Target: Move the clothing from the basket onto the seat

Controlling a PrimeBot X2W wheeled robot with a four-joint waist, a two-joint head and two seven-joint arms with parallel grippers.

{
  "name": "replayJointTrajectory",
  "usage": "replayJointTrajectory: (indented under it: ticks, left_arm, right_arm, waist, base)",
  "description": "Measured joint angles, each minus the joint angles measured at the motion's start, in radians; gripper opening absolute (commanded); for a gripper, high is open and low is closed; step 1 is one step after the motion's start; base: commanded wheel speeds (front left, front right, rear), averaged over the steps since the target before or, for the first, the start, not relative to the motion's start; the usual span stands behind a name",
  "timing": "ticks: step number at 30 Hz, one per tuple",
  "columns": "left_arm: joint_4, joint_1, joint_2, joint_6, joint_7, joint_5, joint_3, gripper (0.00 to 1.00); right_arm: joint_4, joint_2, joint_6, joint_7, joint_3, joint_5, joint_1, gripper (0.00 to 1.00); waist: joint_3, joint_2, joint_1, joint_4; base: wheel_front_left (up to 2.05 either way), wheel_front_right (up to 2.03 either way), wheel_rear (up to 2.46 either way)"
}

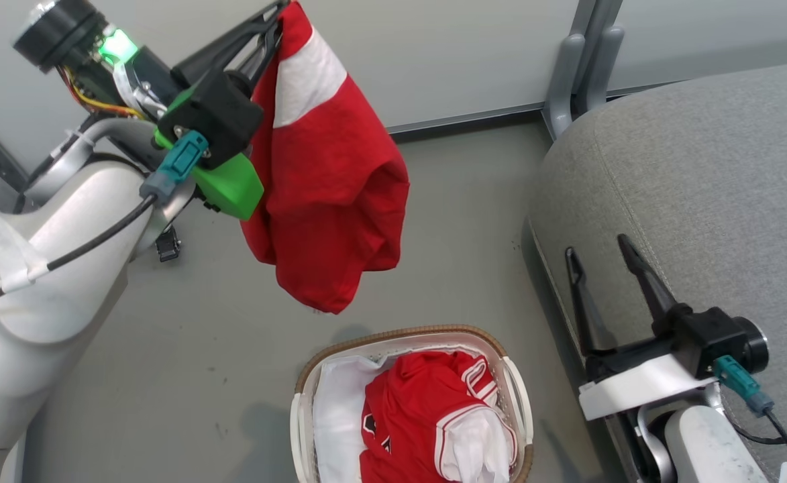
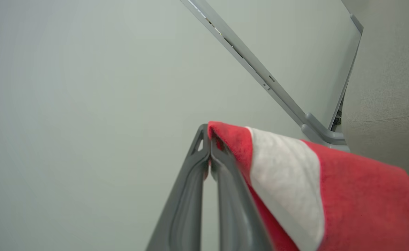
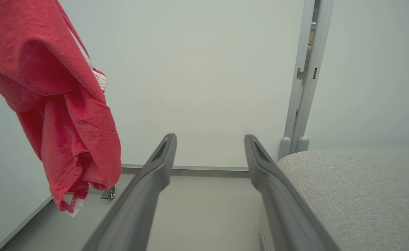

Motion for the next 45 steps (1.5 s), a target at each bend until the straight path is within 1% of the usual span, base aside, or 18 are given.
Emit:
replayJointTrajectory:
  ticks: [7, 13, 21, 25, 30, 31, 32, 33, 34, 38, 39, 40, 41, 42, 45]
  left_arm:
    - [-0.056, -0.045, 0.003, -0.002, 0.032, -0.015, -0.035, 0.00]
    - [-0.098, -0.051, -0.012, -0.003, 0.033, -0.024, -0.066, 0.00]
    - [-0.114, -0.063, -0.035, -0.003, 0.030, -0.031, -0.101, 0.00]
    - [-0.120, -0.063, -0.048, -0.003, 0.021, -0.032, -0.119, 0.00]
    - [-0.119, -0.063, -0.057, -0.003, 0.011, -0.042, -0.133, 0.00]
    - [-0.117, -0.062, -0.059, -0.003, 0.009, -0.046, -0.134, 0.00]
    - [-0.115, -0.060, -0.061, -0.002, 0.008, -0.051, -0.135, 0.00]
    - [-0.112, -0.056, -0.061, 0.000, 0.008, -0.054, -0.135, 0.00]
    - [-0.109, -0.051, -0.061, 0.003, 0.006, -0.059, -0.134, 0.00]
    - [-0.094, -0.004, -0.062, 0.026, -0.013, -0.098, -0.119, 0.00]
    - [-0.087, 0.012, -0.062, 0.034, -0.022, -0.113, -0.113, 0.16]
    - [-0.082, 0.022, -0.061, 0.039, -0.029, -0.122, -0.108, 0.29]
    - [-0.074, 0.046, -0.062, 0.046, -0.046, -0.141, -0.100, 0.62]
    - [-0.066, 0.072, -0.063, 0.055, -0.062, -0.159, -0.093, 1.00]
    - [-0.043, 0.129, -0.066, 0.075, -0.095, -0.193, -0.080, 1.00]
  right_arm:
    - [0.012, 0.000, 0.000, 0.000, 0.073, 0.000, -0.010, 1.00]
    - [0.052, 0.000, 0.000, 0.000, 0.152, -0.021, -0.104, 1.00]
    - [0.188, 0.000, 0.000, 0.000, 0.249, -0.123, -0.284, 1.00]
    - [0.253, -0.009, 0.000, 0.000, 0.317, -0.125, -0.358, 1.00]
    - [0.309, -0.035, 0.000, 0.000, 0.427, -0.091, -0.421, 1.00]
    - [0.321, -0.037, 0.000, 0.000, 0.442, -0.083, -0.430, 0.46]
    - [0.328, -0.038, 0.000, 0.000, 0.452, -0.075, -0.437, 0.42]
    - [0.333, -0.037, 0.000, 0.000, 0.456, -0.069, -0.443, 0.14]
    - [0.335, -0.036, 0.000, 0.000, 0.457, -0.066, -0.448, 0.01]
    - [0.336, -0.032, 0.000, 0.000, 0.448, -0.047, -0.455, 0.00]
    - [0.336, -0.031, 0.000, 0.000, 0.443, -0.043, -0.455, 0.00]
    - [0.336, -0.030, 0.000, 0.000, 0.441, -0.042, -0.455, 0.00]
    - [0.335, -0.030, 0.000, 0.000, 0.436, -0.039, -0.454, 0.00]
    - [0.333, -0.028, 0.000, 0.000, 0.426, -0.037, -0.453, 0.00]
    - [0.325, -0.028, 0.000, 0.000, 0.395, -0.038, -0.449, 0.00]
  waist:
    - [-0.023, 0.0000, 0.0000, -0.012]
    - [-0.039, 0.0000, 0.0000, -0.004]
    - [-0.049, 0.0000, 0.0000, 0.026]
    - [-0.054, 0.0000, 0.0000, 0.037]
    - [-0.060, 0.0000, 0.0001, 0.051]
    - [-0.061, 0.0000, 0.0001, 0.053]
    - [-0.061, 0.0000, 0.0000, 0.056]
    - [-0.062, 0.0000, 0.0000, 0.058]
    - [-0.062, 0.0000, 0.0001, 0.060]
    - [-0.059, 0.0000, 0.0001, 0.065]
    - [-0.059, 0.0000, 0.0001, 0.066]
    - [-0.058, 0.0000, 0.0001, 0.067]
    - [-0.058, 0.0000, 0.0001, 0.068]
    - [-0.059, 0.0000, 0.0001, 0.068]
    - [-0.060, 0.0000, 0.0001, 0.068]
  base:
    - [0.00, 0.00, 0.00]
    - [0.00, 0.00, 0.00]
    - [0.00, 0.00, 0.00]
    - [0.00, 0.00, 0.00]
    - [0.00, 0.00, 0.00]
    - [0.00, 0.00, 0.00]
    - [0.00, 0.00, 0.00]
    - [0.00, 0.00, 0.00]
    - [0.00, 0.00, 0.00]
    - [0.00, 0.00, 0.00]
    - [0.00, 0.00, 0.00]
    - [0.00, 0.00, 0.00]
    - [0.00, 0.00, 0.00]
    - [0.00, 0.00, 0.00]
    - [0.00, 0.00, 0.00]
